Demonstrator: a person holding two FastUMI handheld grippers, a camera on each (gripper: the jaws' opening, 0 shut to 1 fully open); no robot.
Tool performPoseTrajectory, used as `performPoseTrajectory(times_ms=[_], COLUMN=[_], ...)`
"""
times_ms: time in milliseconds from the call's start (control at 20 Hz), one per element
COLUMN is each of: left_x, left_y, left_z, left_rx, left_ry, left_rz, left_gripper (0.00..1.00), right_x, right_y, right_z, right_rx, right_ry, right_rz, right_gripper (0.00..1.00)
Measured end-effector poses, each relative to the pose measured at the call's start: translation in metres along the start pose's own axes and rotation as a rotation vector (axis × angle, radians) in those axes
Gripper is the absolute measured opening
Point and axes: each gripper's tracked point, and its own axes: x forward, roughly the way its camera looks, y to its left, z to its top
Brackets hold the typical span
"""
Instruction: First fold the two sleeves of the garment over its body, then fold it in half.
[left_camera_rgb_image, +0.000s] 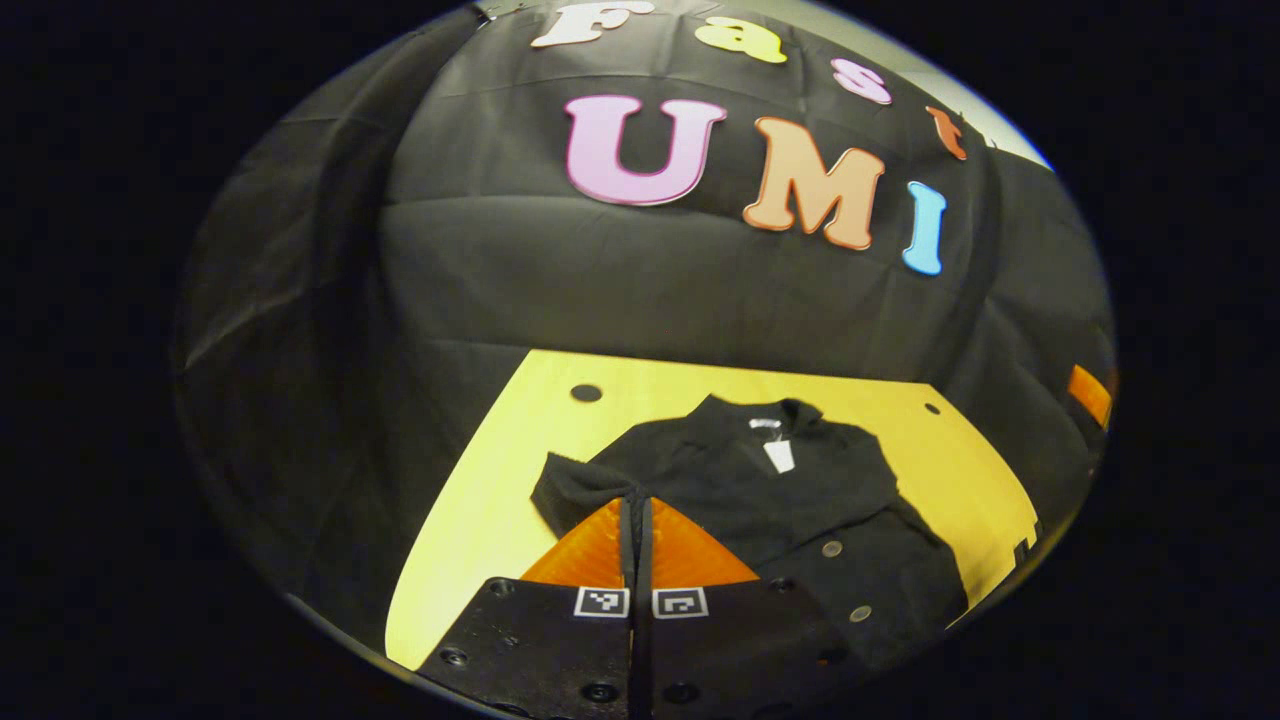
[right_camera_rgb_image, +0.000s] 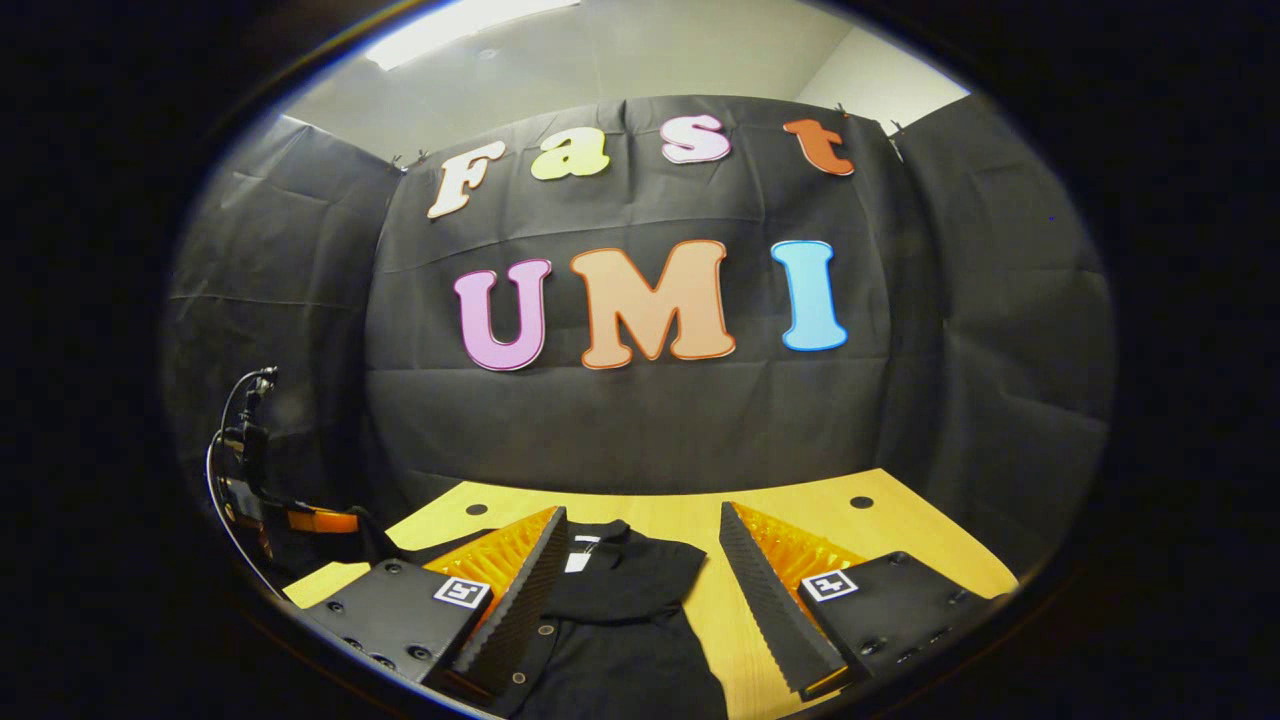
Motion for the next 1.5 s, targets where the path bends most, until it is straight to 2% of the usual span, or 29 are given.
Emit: performPoseTrajectory(times_ms=[50, 150, 200, 300, 350, 450, 500, 700, 900, 1150, 1200, 1250, 1300, 1400, 1450, 1500], left_x=[0.008, 0.022, 0.030, 0.045, 0.052, 0.067, 0.074, 0.103, 0.135, 0.161, 0.164, 0.171, 0.184, 0.167, 0.162, 0.155], left_y=[-0.015, -0.047, -0.064, -0.095, -0.110, -0.139, -0.150, -0.190, -0.224, -0.262, -0.267, -0.265, -0.270, -0.305, -0.315, -0.314], left_z=[0.011, 0.025, 0.031, 0.039, 0.042, 0.042, 0.042, 0.033, 0.012, -0.032, -0.040, -0.037, -0.024, -0.002, 0.009, 0.026], left_rx=[0.019, 0.059, 0.080, 0.115, 0.129, 0.149, 0.159, 0.203, 0.241, 0.348, 0.384, 0.434, 0.456, 0.419, 0.412, 0.409], left_ry=[-0.008, -0.022, -0.029, -0.031, -0.030, -0.019, -0.014, 0.025, 0.083, 0.206, 0.226, 0.208, 0.150, 0.056, 0.004, -0.046], left_rz=[-0.025, -0.078, -0.108, -0.154, -0.179, -0.217, -0.230, -0.279, -0.314, -0.349, -0.337, -0.283, -0.254, -0.345, -0.354, -0.350], left_gripper=[0.00, 0.00, 0.00, 0.00, 0.00, 0.00, 0.00, 0.00, 0.00, 0.00, 0.00, 0.00, 0.00, 0.60, 0.90, 0.84], right_x=[-0.004, -0.011, -0.015, -0.023, -0.020, -0.028, -0.031, -0.044, -0.053, -0.058, -0.058, -0.059, -0.059, -0.061, -0.062, -0.062], right_y=[-0.008, -0.023, -0.031, -0.046, -0.062, -0.076, -0.083, -0.106, -0.121, -0.135, -0.137, -0.137, -0.136, -0.136, -0.137, -0.137], right_z=[-0.001, -0.005, -0.006, -0.007, -0.002, -0.005, -0.006, -0.010, -0.016, -0.024, -0.027, -0.028, -0.030, -0.030, -0.031, -0.032], right_rx=[0.008, 0.019, 0.023, 0.030, 0.036, 0.050, 0.056, 0.074, 0.091, 0.102, 0.108, 0.113, 0.116, 0.107, 0.100, 0.093], right_ry=[0.000, 0.001, 0.002, 0.000, -0.002, 0.001, 0.001, 0.009, 0.023, 0.041, 0.048, 0.054, 0.059, 0.057, 0.058, 0.058], right_rz=[-0.013, -0.041, -0.056, -0.087, -0.101, -0.128, -0.143, -0.199, -0.244, -0.283, -0.284, -0.282, -0.280, -0.277, -0.275, -0.269], right_gripper=[0.97, 0.97, 0.93, 0.93, 0.97, 0.93, 0.97, 0.97, 0.97, 0.97, 0.97, 0.97, 0.93, 0.97, 0.92, 0.97])
